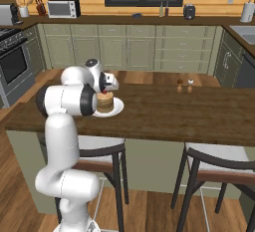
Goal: Take the strawberry from the fridge and place it on top of the pancake, located on the dining counter.
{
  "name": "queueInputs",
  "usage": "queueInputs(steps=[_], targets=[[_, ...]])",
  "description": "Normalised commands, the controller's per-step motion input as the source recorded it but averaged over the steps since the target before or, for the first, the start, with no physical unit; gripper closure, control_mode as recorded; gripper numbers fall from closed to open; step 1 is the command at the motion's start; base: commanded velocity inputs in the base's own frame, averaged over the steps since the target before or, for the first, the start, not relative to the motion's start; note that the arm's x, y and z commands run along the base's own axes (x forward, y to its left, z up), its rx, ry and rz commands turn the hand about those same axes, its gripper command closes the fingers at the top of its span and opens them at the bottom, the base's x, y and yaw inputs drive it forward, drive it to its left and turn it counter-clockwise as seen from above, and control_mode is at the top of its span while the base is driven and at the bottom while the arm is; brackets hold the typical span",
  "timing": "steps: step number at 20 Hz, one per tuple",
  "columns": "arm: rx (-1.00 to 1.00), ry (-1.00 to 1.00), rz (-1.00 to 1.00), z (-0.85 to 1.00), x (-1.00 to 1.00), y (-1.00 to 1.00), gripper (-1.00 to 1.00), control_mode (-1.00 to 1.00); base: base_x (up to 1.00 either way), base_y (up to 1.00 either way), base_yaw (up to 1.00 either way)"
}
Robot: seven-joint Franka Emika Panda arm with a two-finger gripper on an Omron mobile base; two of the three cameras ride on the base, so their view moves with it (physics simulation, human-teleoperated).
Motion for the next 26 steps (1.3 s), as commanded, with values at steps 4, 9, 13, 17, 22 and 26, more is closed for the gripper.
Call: queueInputs(steps=[4, 9, 13, 17, 22, 26], targets=[[0.0, 0.0, 0.0, -0.05, 0.08, 0.02, 1.0, -1.0, 0.0, 0.0, 0.0], [0.0, 0.0, 0.0, -0.08, 0.13, 0.15, 1.0, -1.0, 0.0, 0.0, 0.0], [0.0, 0.0, 0.0, -0.09, 0.03, 0.13, 1.0, -1.0, 0.0, 0.0, 0.0], [0.0, 0.0, 0.0, -0.17, 0.0, 0.01, 1.0, -1.0, 0.0, 0.0, 0.0], [0.0, 0.0, 0.0, -0.19, 0.0, 0.0, 1.0, -1.0, 0.0, 0.0, 0.0], [0.0, 0.0, 0.0, -0.09, 0.0, 0.0, 1.0, -1.0, 0.0, 0.0, 0.0]])
